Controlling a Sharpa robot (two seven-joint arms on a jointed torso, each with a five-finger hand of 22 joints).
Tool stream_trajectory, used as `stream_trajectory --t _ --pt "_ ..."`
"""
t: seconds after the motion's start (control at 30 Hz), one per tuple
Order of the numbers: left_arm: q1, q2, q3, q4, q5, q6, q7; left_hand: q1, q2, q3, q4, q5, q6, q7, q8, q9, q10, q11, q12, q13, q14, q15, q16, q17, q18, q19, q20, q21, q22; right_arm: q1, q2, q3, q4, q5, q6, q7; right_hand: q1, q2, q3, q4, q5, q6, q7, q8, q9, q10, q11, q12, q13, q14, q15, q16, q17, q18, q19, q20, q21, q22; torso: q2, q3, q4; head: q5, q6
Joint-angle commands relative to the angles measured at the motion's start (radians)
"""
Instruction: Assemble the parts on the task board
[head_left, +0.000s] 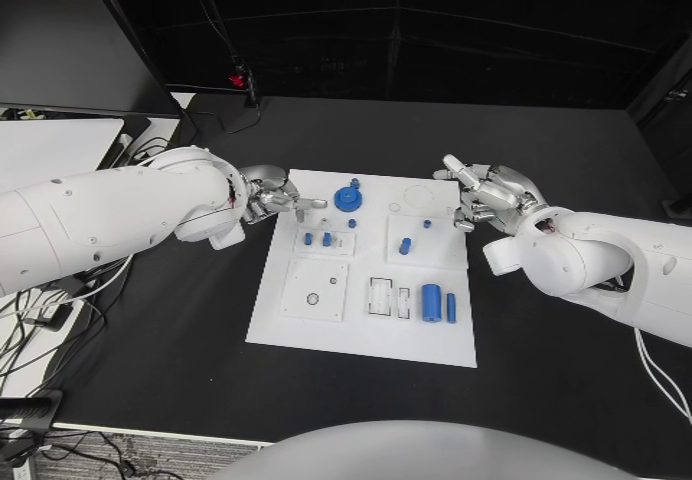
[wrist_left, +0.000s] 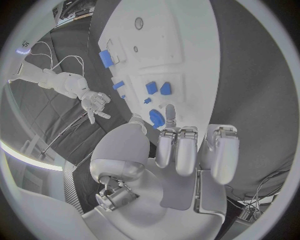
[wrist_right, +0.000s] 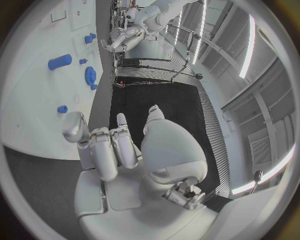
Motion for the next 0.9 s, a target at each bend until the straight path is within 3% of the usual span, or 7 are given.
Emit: stream_trajectory --t 0.03,0.13,0.2,0.27,0.37,0.63,0.9 --pt "0.003 -0.009 0.001 0.016 0.072 -0.219 0.202 0.027 0.001 -0.013 0.0 0.0 -0.021 0.0 0.004 -0.003 0.104 0.012 0.003 0.263 0.105 0.009 0.001 0.263 -0.007 0.104 0.007 0.003 0.263 0.001 0.001 0.0 0.0 0.002 0.006 0.008 -0.008 0.003 -0.006 0.001 0.003 -0.007 0.095 0.005 -0.001 -0.008 0.002 -0.006 0.143 0.036 0.006 0.006 0.193 0.003 -0.007 -0.002 0.005 0.112 0.001 -0.0003 -0.0004 -0.002 0.002" --pt "0.003 -0.017 0.001 0.03 0.125 -0.316 0.31 0.086 -0.001 -0.03 0.0 0.02 -0.06 0.012 0.002 -0.024 0.071 0.02 -0.025 0.239 0.105 0.015 0.001 0.263 0.005 0.065 0.011 -0.025 0.248 0.001 0.002 0.0 -0.001 0.002 0.006 0.009 -0.008 0.004 -0.006 0.001 0.003 -0.007 0.095 0.006 -0.001 -0.008 0.002 -0.006 0.142 0.036 0.006 0.006 0.192 0.003 -0.007 -0.002 0.005 0.112 0.001 -0.0001 -0.001 -0.001 0.003" --pt "0.003 -0.018 0.001 0.034 0.143 -0.352 0.361 0.123 -0.001 -0.04 -0.001 0.036 -0.079 0.019 -0.008 -0.051 -0.212 0.028 -0.284 0.032 0.105 0.021 0.001 0.263 0.007 0.056 0.016 -0.032 0.245 0.001 0.002 0.0 -0.001 0.002 0.006 0.01 -0.008 0.004 -0.006 0.001 0.003 -0.007 0.095 0.006 -0.001 -0.008 0.002 -0.006 0.142 0.036 0.006 0.006 0.192 0.003 -0.007 -0.002 0.005 0.112 0.001 0.0004 0.0005 -0.003 0.004" --pt "0.002 -0.016 0.001 0.035 0.155 -0.379 0.412 0.162 -0.003 -0.049 0.0 0.058 -0.09 0.028 -0.021 -0.082 -0.529 0.037 -0.634 -0.244 0.105 0.029 0.001 0.263 0.006 0.06 0.021 -0.03 0.247 0.001 0.003 0.0 -0.001 0.002 0.007 0.013 -0.008 0.004 -0.006 0.001 0.003 -0.007 0.095 0.006 -0.001 -0.008 0.002 -0.006 0.142 0.036 0.006 0.006 0.192 0.003 -0.007 -0.002 0.005 0.112 0.0 0.0004 -0.0007 -0.003 0.005" --pt "-0.001 -0.009 0.001 0.029 0.164 -0.401 0.476 0.245 -0.016 -0.052 -0.006 0.098 -0.132 0.054 -0.059 -0.136 -0.664 0.064 -0.848 -0.429 0.105 0.051 0.001 0.263 0.005 0.06 0.037 -0.03 0.247 0.001 0.003 0.0 -0.001 0.001 0.008 0.02 -0.007 0.004 -0.006 0.001 0.003 -0.007 0.095 0.006 -0.001 -0.008 0.002 -0.006 0.142 0.036 0.006 0.006 0.193 0.003 -0.006 -0.002 0.005 0.112 0.0 -0.0001 -0.001 -0.009 0.007" --pt "-0.016 0.027 0.001 -0.006 0.064 -0.452 0.574 0.441 -0.085 -0.022 -0.006 0.164 -0.12 0.081 -0.129 -0.256 -0.735 0.097 -1.063 -0.706 0.105 0.077 0.001 0.263 -0.007 0.104 0.065 0.003 0.263 0.001 0.003 0.0 -0.001 -0.002 0.009 0.037 -0.007 0.004 -0.005 0.001 0.003 -0.007 0.095 0.006 -0.001 -0.008 0.002 -0.006 0.142 0.037 0.006 0.006 0.193 0.002 -0.004 -0.002 0.007 0.113 0.001 -0.0005 -0.0024 -0.012 0.014" --pt "-0.046 0.073 0.001 -0.052 -0.278 -0.463 0.599 0.541 -0.16 0.083 -0.001 0.105 0.027 0.074 -0.291 -0.434 -0.637 0.092 -1.173 -0.988 0.105 0.072 0.001 0.263 -0.007 0.104 0.064 0.003 0.263 0.001 0.002 0.0 -0.003 -0.009 0.007 0.053 -0.007 0.004 -0.005 0.001 0.002 -0.007 0.095 0.006 -0.001 -0.01 0.002 -0.006 0.14 0.037 0.007 0.006 0.193 0.002 -0.004 -0.002 0.007 0.113 0.001 -0.0001 -0.0023 -0.017 0.022"
